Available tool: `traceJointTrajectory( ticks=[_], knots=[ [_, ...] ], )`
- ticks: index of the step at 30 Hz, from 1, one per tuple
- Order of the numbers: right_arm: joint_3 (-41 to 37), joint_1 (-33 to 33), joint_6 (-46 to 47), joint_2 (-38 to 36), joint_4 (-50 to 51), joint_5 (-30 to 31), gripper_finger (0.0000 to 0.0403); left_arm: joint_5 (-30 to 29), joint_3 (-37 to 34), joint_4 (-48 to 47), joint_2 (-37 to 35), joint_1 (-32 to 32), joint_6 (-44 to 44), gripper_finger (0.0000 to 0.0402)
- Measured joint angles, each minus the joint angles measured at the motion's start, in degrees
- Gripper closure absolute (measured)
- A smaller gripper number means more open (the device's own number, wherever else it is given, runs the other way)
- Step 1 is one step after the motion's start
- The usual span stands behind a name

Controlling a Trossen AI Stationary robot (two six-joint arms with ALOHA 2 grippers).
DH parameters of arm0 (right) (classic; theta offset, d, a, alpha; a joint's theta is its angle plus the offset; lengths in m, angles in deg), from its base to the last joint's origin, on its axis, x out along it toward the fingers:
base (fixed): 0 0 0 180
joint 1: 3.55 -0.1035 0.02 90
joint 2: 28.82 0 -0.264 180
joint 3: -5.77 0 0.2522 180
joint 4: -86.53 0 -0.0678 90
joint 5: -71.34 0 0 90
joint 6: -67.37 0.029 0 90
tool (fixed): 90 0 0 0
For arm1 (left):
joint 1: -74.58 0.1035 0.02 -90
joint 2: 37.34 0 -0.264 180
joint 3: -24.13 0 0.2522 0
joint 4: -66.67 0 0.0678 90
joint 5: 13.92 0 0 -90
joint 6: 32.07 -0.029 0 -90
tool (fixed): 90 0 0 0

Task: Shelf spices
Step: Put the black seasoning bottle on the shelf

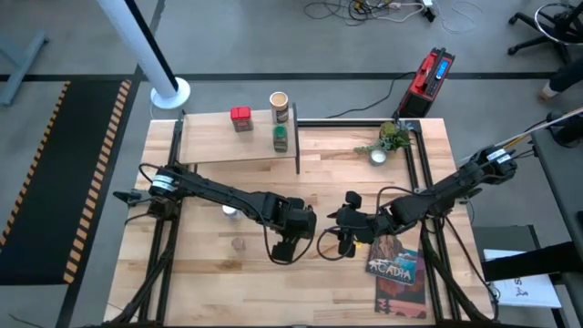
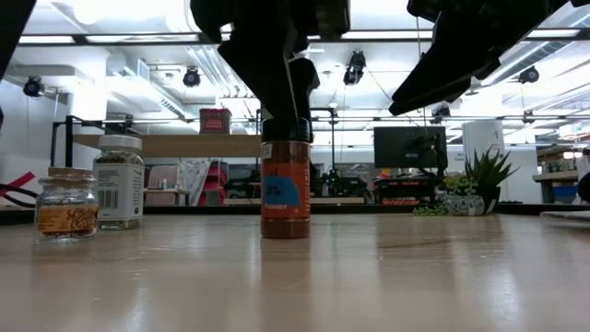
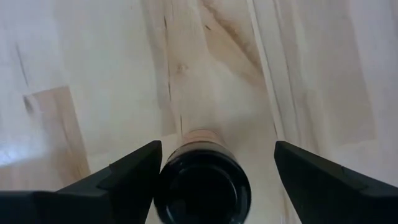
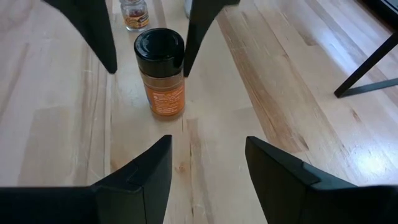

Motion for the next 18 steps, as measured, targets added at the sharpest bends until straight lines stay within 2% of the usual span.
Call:
traceJointTrajectory(
  ticks=[12,18],
  knots=[
    [-0.22,0.02,0.14,0.00,0.04,0.01,0.0222,0.13,-0.02,-0.04,4.35,0.00,0.44,0.0103],
    [-0.39,0.00,0.33,0.00,0.04,0.01,0.0222,0.11,-0.02,-0.05,5.55,0.00,-0.30,0.0133]
  ],
)
